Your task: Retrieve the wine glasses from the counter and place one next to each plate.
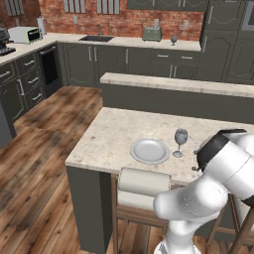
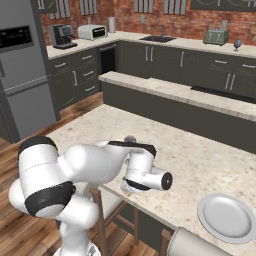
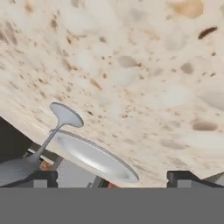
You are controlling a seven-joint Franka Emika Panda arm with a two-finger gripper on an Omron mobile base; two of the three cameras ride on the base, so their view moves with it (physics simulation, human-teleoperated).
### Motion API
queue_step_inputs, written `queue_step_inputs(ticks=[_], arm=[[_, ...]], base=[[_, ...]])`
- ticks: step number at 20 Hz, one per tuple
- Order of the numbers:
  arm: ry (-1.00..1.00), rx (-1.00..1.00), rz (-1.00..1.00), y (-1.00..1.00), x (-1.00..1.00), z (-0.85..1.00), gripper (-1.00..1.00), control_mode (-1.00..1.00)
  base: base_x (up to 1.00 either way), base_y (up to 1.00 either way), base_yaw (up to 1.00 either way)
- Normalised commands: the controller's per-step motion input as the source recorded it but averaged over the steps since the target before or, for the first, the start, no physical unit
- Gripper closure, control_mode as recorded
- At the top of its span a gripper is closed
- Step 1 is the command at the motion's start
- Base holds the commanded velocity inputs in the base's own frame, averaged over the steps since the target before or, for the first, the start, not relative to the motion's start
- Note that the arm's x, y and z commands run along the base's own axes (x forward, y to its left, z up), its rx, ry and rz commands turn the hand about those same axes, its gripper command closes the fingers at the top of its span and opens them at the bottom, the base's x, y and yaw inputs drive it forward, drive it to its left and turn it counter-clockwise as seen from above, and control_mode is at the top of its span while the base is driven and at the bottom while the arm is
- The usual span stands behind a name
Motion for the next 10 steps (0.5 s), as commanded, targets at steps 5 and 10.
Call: queue_step_inputs(ticks=[5, 10], arm=[[-0.31, 0.01, 0.0, 0.06, -0.76, 0.82, -1.0, -1.0], [-0.17, 0.14, 0.03, 0.16, -0.37, 0.77, -1.0, -1.0]], base=[[0.0, 0.0, 0.0], [0.0, 0.0, 0.0]])
